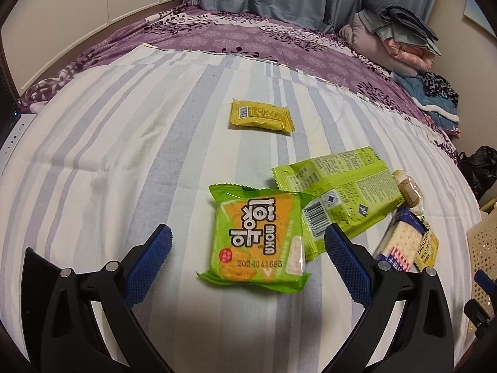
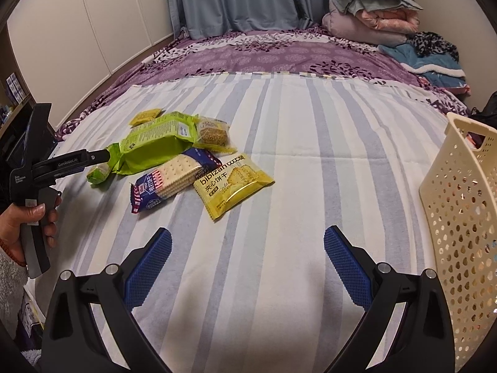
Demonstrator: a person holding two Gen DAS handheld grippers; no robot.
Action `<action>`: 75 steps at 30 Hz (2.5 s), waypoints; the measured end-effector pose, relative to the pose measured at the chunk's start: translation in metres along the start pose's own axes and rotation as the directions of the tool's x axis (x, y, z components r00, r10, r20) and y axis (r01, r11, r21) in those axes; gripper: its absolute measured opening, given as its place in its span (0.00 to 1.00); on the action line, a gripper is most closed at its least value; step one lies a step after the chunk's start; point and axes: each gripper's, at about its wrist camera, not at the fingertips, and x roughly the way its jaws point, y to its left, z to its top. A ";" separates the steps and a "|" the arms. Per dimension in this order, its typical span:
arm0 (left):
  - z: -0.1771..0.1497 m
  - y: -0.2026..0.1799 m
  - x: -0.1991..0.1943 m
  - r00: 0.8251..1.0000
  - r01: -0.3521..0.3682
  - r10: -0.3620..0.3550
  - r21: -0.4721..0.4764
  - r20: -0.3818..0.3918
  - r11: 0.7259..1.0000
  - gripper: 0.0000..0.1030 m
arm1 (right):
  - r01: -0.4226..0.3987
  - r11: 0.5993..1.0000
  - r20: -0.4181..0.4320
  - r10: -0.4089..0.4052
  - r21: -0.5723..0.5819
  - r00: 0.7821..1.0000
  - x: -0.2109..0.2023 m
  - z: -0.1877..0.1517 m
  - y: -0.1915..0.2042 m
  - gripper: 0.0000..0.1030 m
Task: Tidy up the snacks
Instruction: 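Move the left tool to the green moka cracker pack and close on it, then grasp the yellow bibizan biscuit pack with the right tool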
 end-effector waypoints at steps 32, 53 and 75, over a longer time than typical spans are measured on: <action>0.001 0.008 0.020 0.999 0.046 -0.046 -0.010 0.007 0.999 0.77 | 0.111 0.985 -0.092 -0.124 -0.132 0.988 0.083 0.024 0.013 0.95; 0.001 0.017 0.015 0.998 0.062 -0.062 -0.020 0.011 0.998 0.58 | 0.113 0.993 -0.044 -0.115 -0.041 0.992 0.057 0.029 -0.019 0.95; 0.008 0.014 -0.014 0.997 0.043 -0.043 0.007 0.064 0.999 0.56 | 0.107 0.990 -0.041 -0.111 -0.093 0.993 0.096 0.049 0.013 0.67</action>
